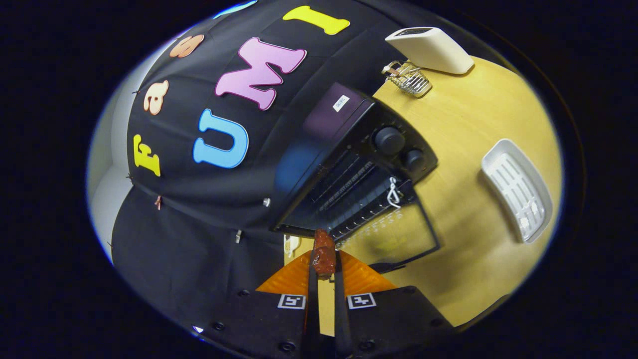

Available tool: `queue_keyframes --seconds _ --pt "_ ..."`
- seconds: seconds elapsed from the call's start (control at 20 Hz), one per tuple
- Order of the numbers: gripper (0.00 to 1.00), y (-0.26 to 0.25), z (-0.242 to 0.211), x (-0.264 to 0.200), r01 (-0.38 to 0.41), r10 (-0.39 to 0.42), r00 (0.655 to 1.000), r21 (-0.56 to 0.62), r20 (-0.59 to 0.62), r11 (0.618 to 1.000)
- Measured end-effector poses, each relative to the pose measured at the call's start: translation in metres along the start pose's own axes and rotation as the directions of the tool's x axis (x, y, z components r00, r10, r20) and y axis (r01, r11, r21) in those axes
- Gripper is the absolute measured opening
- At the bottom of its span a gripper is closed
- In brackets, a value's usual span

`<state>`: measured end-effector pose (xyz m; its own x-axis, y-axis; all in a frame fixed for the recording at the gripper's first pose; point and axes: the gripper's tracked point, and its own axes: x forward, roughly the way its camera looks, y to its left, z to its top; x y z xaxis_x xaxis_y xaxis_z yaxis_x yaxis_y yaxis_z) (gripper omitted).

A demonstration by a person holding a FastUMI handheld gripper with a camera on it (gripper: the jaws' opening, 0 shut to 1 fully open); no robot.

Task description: Open the toaster oven, put the food inside, and close the toaster oven door.

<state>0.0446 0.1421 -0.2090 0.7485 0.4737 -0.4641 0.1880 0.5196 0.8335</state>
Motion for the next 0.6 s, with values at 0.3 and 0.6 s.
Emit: queue_keyframes --seconds 0.3,0.6 --pt "0.16 0.007 0.013 0.06 -0.036 0.02 0.991 0.127 0.129 0.991" --pt "0.16 -0.013 0.031 0.11 -0.023 -0.015 0.981 0.196 0.191 0.98"
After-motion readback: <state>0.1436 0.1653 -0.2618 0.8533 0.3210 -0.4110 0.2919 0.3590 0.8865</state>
